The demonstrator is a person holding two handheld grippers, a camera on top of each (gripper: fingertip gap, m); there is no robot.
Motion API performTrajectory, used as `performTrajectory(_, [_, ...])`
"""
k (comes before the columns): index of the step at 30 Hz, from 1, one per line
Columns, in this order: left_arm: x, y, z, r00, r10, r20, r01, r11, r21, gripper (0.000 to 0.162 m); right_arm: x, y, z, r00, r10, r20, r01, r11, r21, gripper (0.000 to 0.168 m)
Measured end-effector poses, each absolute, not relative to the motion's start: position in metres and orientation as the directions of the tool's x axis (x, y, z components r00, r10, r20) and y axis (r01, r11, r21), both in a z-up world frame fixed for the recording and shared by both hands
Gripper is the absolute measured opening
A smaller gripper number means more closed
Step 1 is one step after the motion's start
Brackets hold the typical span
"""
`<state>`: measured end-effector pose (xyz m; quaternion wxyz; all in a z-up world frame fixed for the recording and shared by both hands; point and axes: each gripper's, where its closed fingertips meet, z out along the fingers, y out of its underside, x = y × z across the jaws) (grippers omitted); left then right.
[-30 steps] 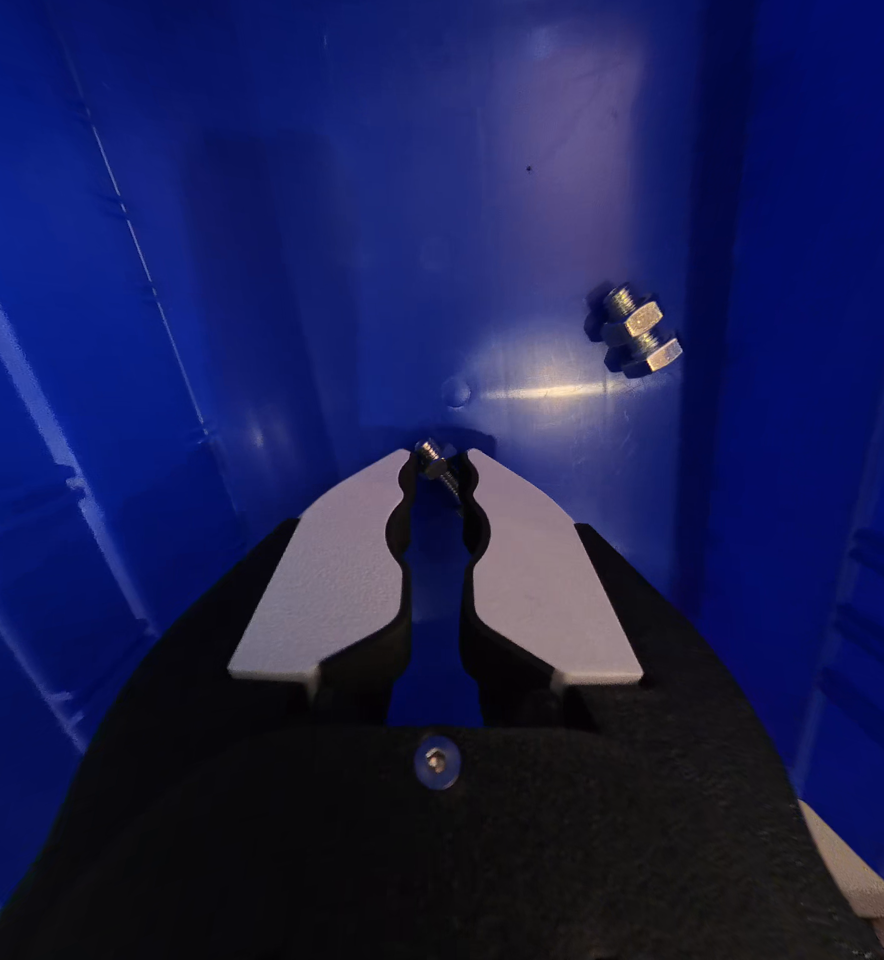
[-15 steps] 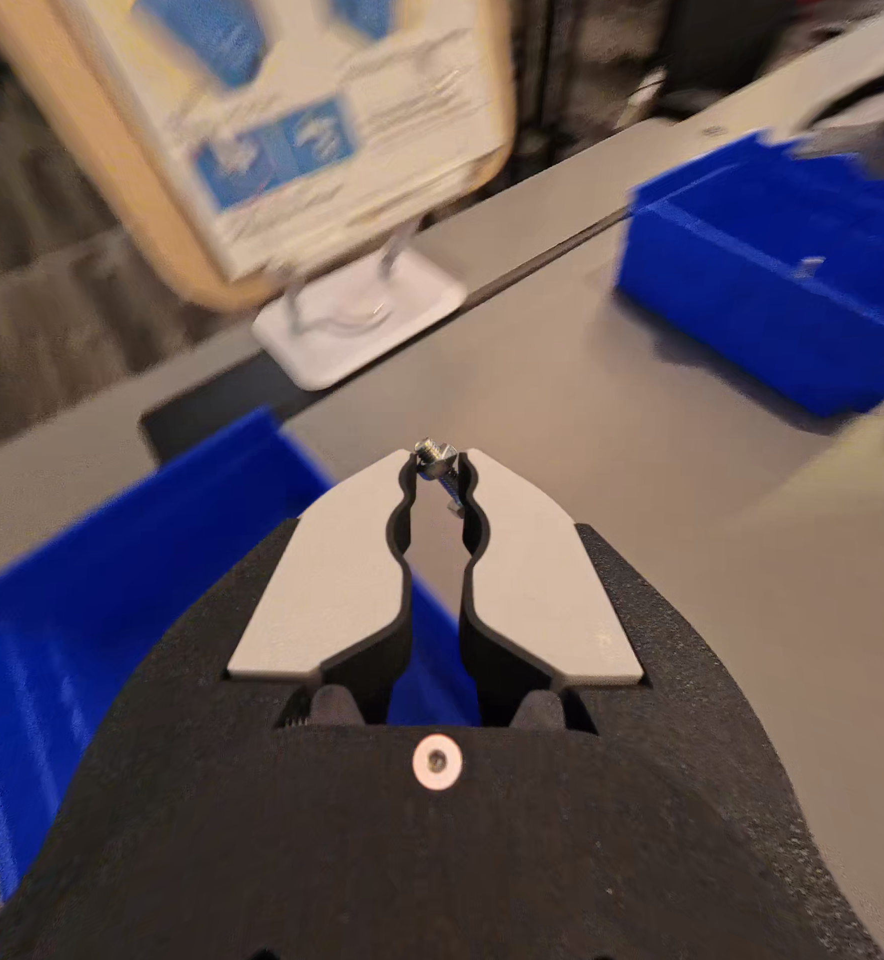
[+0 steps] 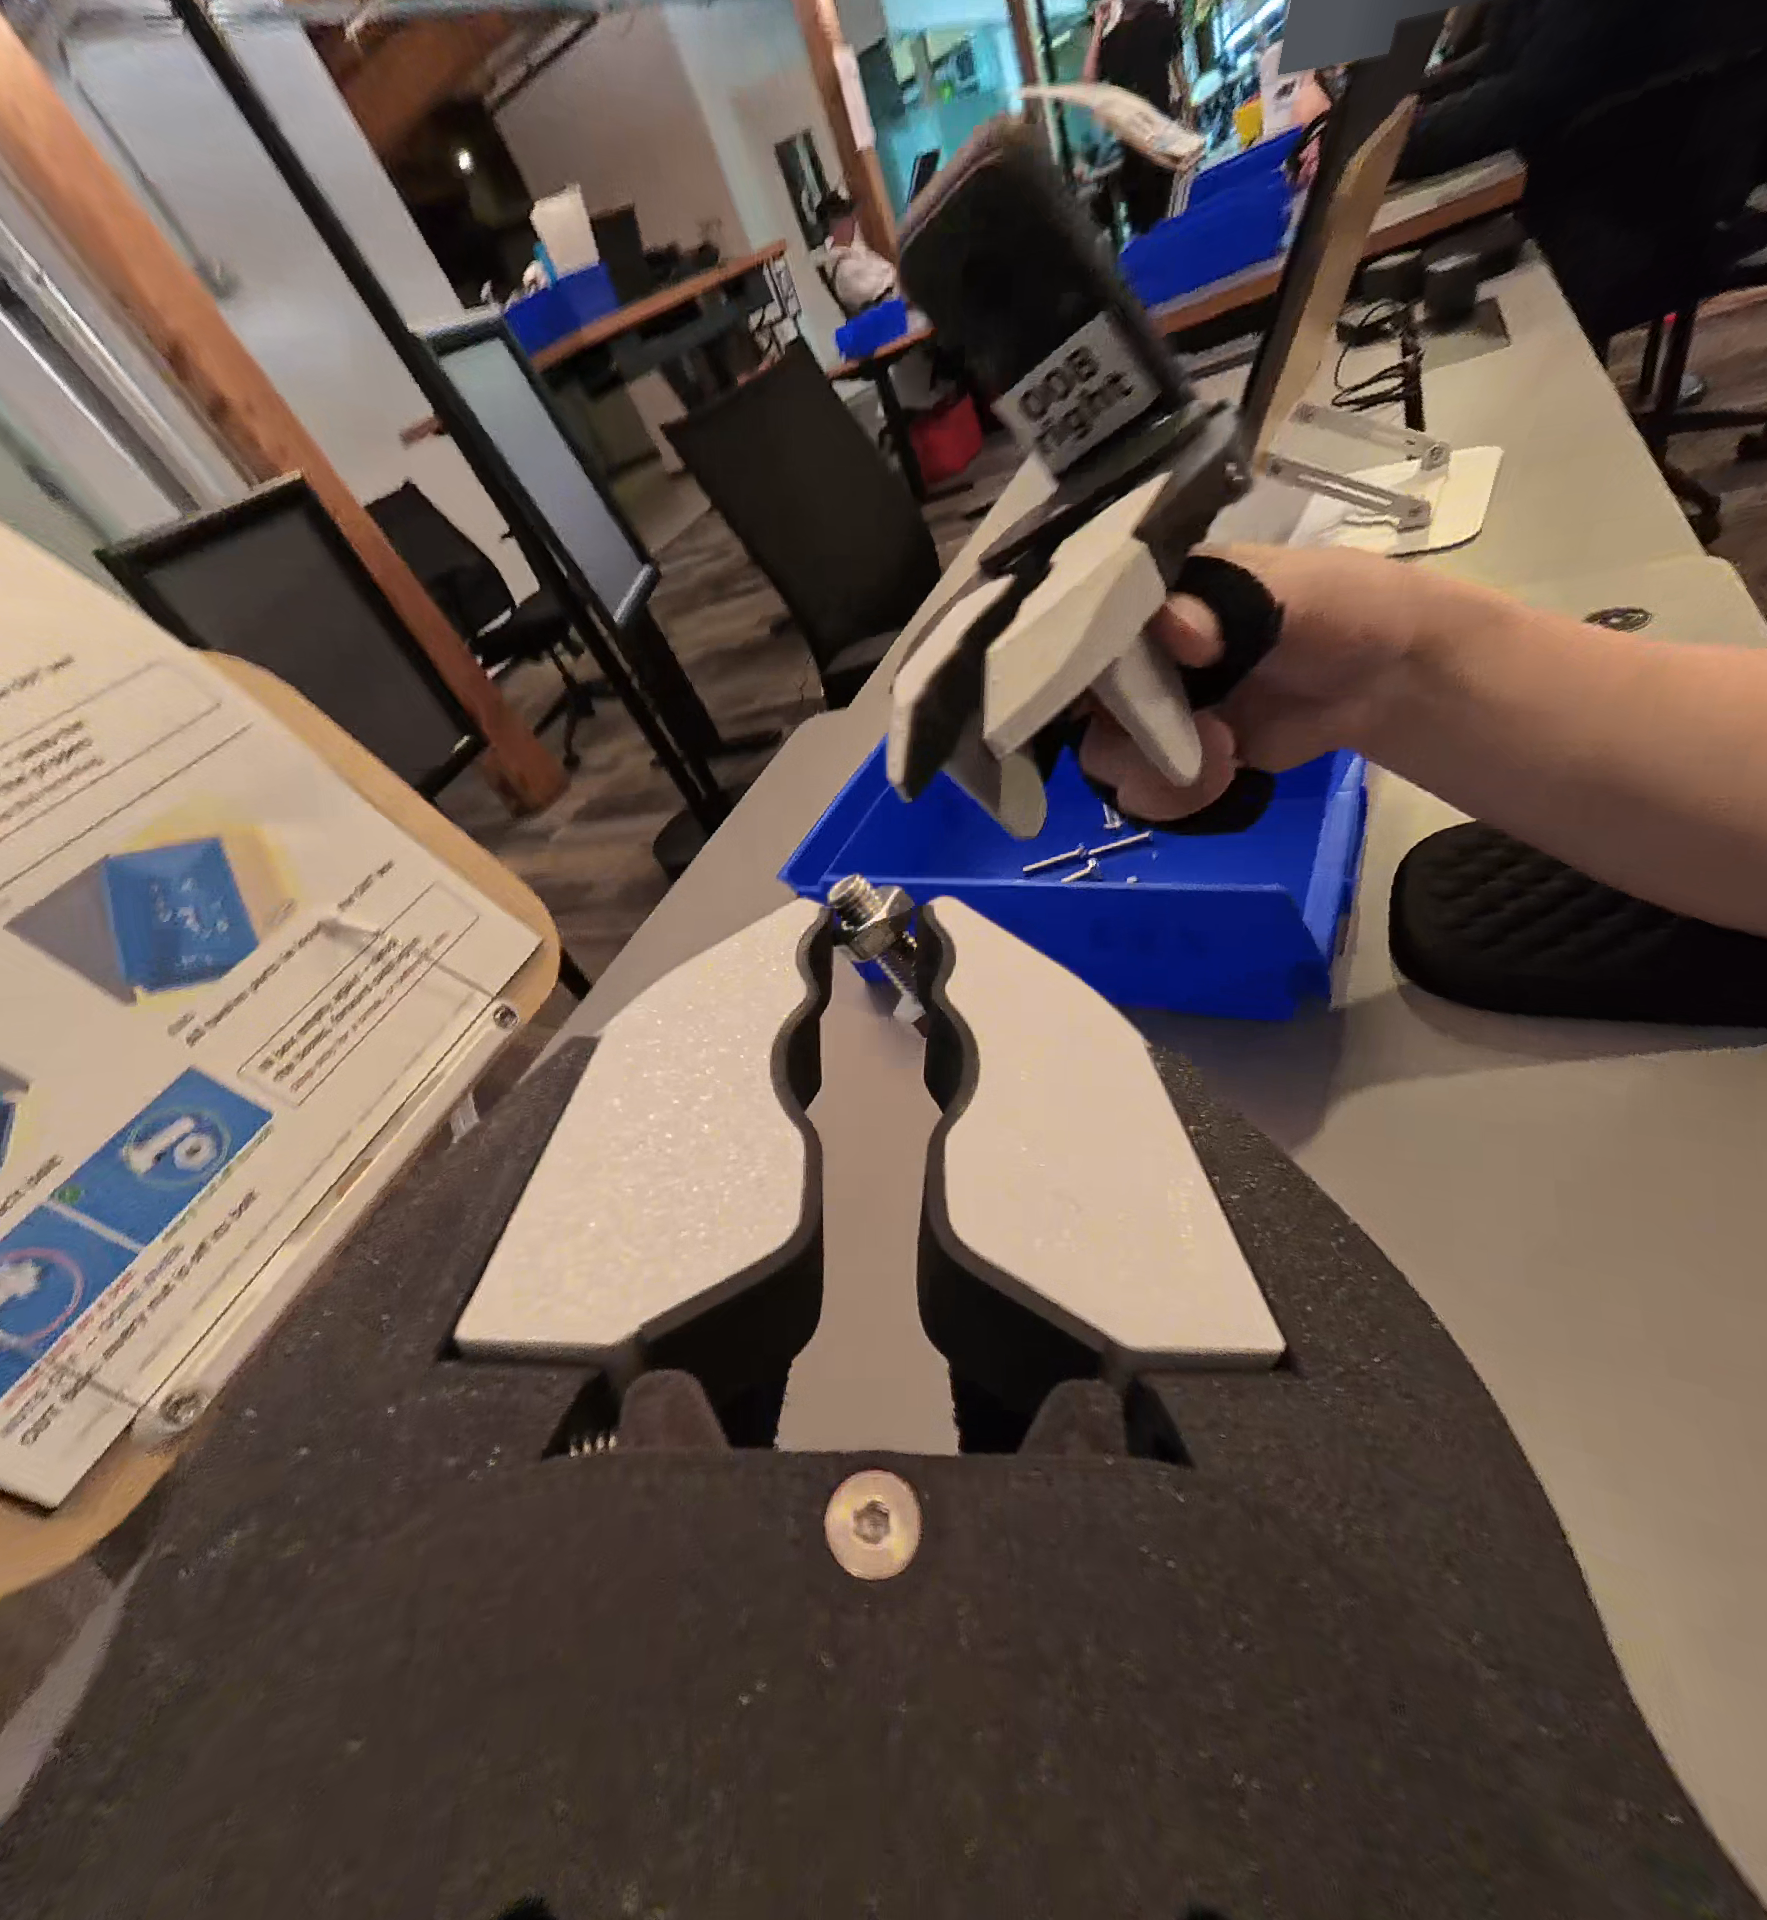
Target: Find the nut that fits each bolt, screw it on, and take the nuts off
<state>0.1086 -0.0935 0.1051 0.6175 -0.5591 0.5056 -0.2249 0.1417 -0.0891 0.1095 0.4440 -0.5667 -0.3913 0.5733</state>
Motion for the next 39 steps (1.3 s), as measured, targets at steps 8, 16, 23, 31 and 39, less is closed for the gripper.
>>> performTrajectory(8, [0.127,-0.108,0.081,0.308,-0.842,-0.443,-0.310,0.352,-0.883,0.014,0.118,-0.098,0.092,-0.104,0.898,-0.427,-0.031,-0.432,-0.901,0.029])
performTrajectory(16, [0.129,-0.118,0.081,0.280,-0.841,-0.462,-0.314,0.375,-0.872,0.014,0.112,-0.113,0.088,-0.256,0.802,-0.540,0.017,-0.555,-0.832,0.022])
performTrajectory(23, [0.129,-0.115,0.076,0.284,-0.825,-0.488,-0.347,0.386,-0.855,0.014,0.109,-0.114,0.082,-0.297,0.738,-0.606,0.050,-0.622,-0.782,0.015])
performTrajectory(31, [0.127,-0.108,0.071,0.295,-0.822,-0.487,-0.372,0.371,-0.851,0.014,0.108,-0.108,0.076,-0.304,0.709,-0.636,0.045,-0.657,-0.753,0.014])
performTrajectory(39, [0.126,-0.105,0.069,0.323,-0.836,-0.443,-0.356,0.326,-0.875,0.016,0.106,-0.104,0.074,-0.305,0.710,-0.634,0.026,-0.660,-0.751,0.014])
